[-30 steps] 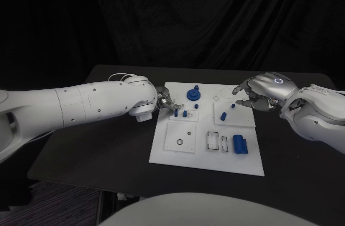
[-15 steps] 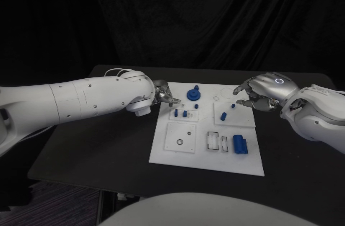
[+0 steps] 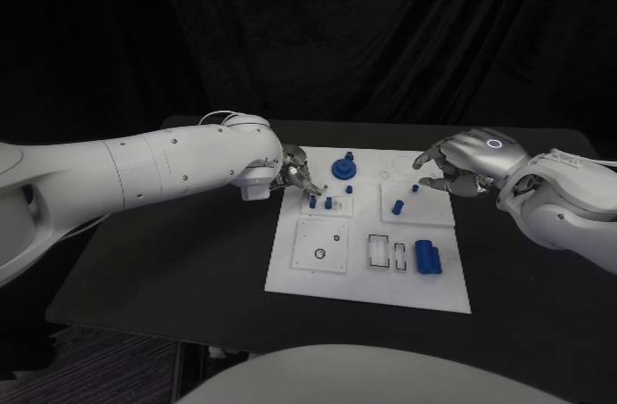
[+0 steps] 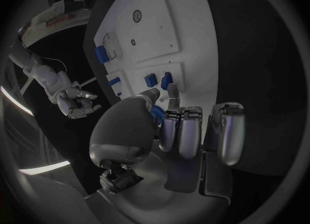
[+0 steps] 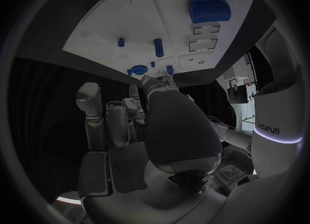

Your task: Assemble the parts on the task board

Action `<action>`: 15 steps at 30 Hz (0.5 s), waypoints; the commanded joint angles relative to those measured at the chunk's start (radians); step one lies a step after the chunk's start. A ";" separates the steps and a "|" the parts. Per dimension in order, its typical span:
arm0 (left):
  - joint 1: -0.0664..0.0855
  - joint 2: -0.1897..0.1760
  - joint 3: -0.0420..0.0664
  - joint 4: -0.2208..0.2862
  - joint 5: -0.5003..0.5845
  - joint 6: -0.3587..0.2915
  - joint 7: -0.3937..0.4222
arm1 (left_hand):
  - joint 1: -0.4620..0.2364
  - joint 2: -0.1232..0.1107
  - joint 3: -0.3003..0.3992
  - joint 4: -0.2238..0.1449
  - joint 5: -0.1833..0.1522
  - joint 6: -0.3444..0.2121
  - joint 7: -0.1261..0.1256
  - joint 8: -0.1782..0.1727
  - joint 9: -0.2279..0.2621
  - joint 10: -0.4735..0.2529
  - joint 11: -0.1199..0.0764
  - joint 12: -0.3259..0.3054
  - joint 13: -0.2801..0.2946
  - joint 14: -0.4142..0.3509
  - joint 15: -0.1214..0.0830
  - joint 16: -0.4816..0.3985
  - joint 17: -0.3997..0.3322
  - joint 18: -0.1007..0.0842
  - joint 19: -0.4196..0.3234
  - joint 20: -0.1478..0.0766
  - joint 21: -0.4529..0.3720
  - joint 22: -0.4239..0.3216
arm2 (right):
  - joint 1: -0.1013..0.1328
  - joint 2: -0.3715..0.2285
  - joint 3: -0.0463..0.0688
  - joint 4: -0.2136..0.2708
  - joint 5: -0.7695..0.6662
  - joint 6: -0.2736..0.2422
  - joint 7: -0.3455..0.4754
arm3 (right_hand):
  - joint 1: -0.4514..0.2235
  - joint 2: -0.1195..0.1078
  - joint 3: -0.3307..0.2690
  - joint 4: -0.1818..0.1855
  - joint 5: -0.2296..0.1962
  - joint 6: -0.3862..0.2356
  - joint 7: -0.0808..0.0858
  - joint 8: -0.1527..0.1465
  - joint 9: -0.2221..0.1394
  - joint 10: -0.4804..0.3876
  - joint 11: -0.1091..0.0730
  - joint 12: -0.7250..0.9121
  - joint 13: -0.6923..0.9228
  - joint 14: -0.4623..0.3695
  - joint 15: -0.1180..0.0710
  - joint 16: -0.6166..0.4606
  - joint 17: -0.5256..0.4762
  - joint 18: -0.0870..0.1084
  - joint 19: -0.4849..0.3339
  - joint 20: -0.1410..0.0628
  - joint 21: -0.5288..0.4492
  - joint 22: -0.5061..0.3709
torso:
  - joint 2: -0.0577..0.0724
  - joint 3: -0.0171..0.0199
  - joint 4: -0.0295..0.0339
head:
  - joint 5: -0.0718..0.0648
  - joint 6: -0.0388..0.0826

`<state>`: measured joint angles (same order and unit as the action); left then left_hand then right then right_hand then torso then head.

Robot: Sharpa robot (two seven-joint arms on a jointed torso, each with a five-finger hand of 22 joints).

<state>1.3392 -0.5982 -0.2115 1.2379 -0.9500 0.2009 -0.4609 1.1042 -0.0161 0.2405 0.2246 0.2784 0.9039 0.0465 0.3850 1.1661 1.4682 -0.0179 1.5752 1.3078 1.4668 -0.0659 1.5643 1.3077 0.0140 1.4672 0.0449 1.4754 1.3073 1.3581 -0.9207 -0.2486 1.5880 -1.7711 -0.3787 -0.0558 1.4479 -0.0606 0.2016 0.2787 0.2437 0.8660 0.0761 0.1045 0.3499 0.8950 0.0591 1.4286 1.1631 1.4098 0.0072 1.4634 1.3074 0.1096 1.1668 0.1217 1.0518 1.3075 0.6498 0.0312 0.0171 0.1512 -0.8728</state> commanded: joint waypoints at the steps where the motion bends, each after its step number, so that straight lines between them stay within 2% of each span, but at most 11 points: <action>1: 0.003 0.010 0.001 -0.015 0.040 0.059 -0.020 | 0.004 -0.003 -0.006 -0.003 0.000 0.001 -0.002 -0.005 0.002 0.103 -0.007 -0.004 0.263 0.104 -0.008 0.006 0.263 0.010 0.054 -0.006 0.005 0.233 | -0.002 -0.001 0.001 0.001 -0.003 0.008 -0.017 | 0.000 0.003 0.002 0.005 0.003 0.010 0.000 0.000 -0.001 -0.003 0.001 -0.004 -0.001 -0.005 0.001 -0.005 0.097 0.012 -0.005 -0.002 -0.007 0.101 | 0.001 -0.0004 0.0007 | 0.001 0.000; 9: 0.003 0.032 0.001 -0.039 0.015 0.052 -0.018 | -0.006 -0.003 -0.017 0.006 -0.022 0.008 -0.001 -0.012 0.003 0.103 -0.006 -0.004 0.263 0.104 -0.007 0.006 0.263 0.010 0.054 -0.006 0.006 0.232 | -0.002 -0.002 0.001 0.002 -0.003 0.011 -0.017 | -0.002 0.003 0.002 0.006 0.005 0.011 0.000 0.000 -0.001 -0.005 0.001 -0.005 -0.002 -0.006 0.001 -0.006 0.096 0.012 -0.005 -0.002 -0.007 0.101 | -0.001 -0.0004 0.0009 | 0.004 0.000; 15: 0.001 0.043 0.001 -0.045 0.008 0.054 -0.016 | -0.008 -0.002 -0.019 0.009 -0.027 0.010 -0.001 -0.014 0.003 0.103 -0.006 -0.004 0.263 0.104 -0.007 0.006 0.263 0.009 0.054 -0.006 0.006 0.233 | -0.002 -0.003 0.001 0.004 -0.003 0.012 -0.016 | -0.002 0.003 0.002 0.006 0.005 0.011 0.000 0.000 -0.001 -0.005 0.001 -0.005 -0.002 -0.006 0.001 -0.006 0.096 0.012 -0.005 -0.002 -0.007 0.101 | -0.001 -0.0007 -0.0002 | 0.004 0.000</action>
<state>1.3393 -0.5581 -0.2114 1.1941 -0.9399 0.2395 -0.4808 1.1042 -0.0161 0.2277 0.2317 0.2581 0.9077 0.0428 0.3762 1.1682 1.4682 -0.0179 1.5752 1.3078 1.4669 -0.0659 1.5643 1.3077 0.0140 1.4672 0.0449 1.4753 1.3073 1.3580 -0.9222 -0.2486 1.5895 -1.7710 -0.3734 -0.0565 1.4478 -0.0607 0.2016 0.2786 0.2436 0.8731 0.0761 0.1045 0.3501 0.8950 0.0591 1.4286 1.1619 1.4098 0.0072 1.4634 1.3074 0.1095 1.1668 0.1217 1.0518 1.3075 0.6495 0.0305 0.0177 0.1548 -0.8728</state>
